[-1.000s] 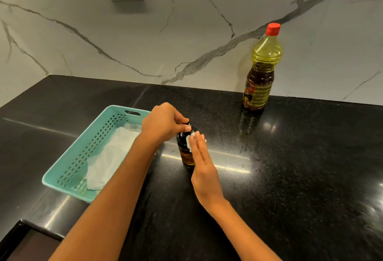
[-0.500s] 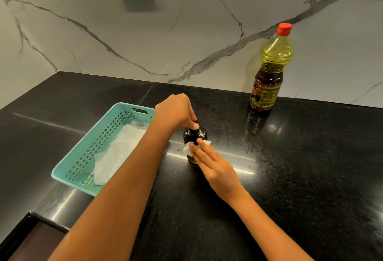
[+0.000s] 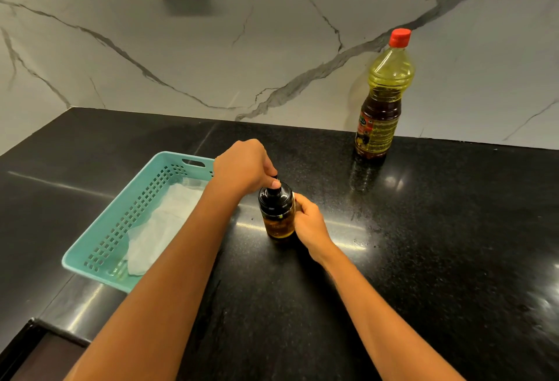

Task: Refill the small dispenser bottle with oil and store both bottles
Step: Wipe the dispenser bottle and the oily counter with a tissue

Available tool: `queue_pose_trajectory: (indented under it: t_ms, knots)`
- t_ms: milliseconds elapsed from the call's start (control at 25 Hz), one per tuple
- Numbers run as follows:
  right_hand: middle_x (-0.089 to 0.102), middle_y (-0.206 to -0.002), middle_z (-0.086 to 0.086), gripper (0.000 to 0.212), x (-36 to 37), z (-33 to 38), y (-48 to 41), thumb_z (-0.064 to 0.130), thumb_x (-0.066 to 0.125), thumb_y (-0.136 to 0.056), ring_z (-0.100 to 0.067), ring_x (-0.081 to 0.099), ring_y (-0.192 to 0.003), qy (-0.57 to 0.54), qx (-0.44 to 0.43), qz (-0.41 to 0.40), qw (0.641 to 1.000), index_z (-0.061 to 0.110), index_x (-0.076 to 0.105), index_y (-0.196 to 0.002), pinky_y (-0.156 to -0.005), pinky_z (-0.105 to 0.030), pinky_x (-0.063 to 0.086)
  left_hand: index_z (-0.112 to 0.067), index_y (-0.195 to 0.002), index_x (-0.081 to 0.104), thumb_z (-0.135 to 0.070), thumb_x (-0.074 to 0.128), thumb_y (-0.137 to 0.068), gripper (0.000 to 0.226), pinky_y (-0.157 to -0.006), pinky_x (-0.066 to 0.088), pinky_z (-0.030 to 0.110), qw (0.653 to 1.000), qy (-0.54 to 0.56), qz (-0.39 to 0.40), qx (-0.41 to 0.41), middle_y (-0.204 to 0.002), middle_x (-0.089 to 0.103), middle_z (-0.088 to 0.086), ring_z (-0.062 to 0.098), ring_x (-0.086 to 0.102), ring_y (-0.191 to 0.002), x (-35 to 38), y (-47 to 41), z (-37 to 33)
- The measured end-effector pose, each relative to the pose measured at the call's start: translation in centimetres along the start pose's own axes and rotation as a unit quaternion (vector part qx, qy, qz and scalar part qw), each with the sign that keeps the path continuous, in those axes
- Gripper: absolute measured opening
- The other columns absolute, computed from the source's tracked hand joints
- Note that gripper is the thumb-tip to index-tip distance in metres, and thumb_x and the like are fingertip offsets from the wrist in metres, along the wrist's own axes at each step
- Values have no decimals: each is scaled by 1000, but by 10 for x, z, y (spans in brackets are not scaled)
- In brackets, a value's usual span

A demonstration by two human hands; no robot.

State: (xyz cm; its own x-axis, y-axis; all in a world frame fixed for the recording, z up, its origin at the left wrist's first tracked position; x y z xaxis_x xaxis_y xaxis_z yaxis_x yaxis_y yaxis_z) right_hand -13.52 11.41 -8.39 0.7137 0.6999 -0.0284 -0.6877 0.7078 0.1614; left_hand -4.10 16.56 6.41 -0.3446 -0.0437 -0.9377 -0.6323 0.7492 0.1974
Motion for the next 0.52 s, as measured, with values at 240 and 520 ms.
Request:
queue_pose_trajectory:
  t_ms: [240, 520]
  knots:
    - [44, -134, 15, 69, 6, -1, 21, -19, 33, -82, 1, 38, -128, -43, -79, 8, 996, 20, 40, -139, -105, -14, 31, -27, -102, 70, -33, 74, -74, 29, -88, 50, 39, 999, 36, -9, -8, -102, 70, -2, 15, 61, -96, 5, 1, 6]
    - [57, -126, 4, 59, -5, 22, 10, -10, 40, -80, -5, 50, -118, -53, -82, 53, 994, 26, 54, -125, -95, -20, 43, -28, -101, 71, -33, 75, -73, 29, -87, 51, 39, 999, 43, -14, -7, -102, 71, -3, 14, 61, -95, 6, 2, 9]
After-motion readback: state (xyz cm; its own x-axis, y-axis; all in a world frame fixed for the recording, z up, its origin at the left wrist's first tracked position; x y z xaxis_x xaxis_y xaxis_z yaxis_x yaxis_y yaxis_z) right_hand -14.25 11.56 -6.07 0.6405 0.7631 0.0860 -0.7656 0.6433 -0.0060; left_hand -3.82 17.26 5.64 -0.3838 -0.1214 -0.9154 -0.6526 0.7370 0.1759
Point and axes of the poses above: each hand's wrist, its own y-axis away from the middle knuckle, its own x-axis out of the palm, z = x × y, the point moved 1 cm from there along -y, towards the middle knuckle
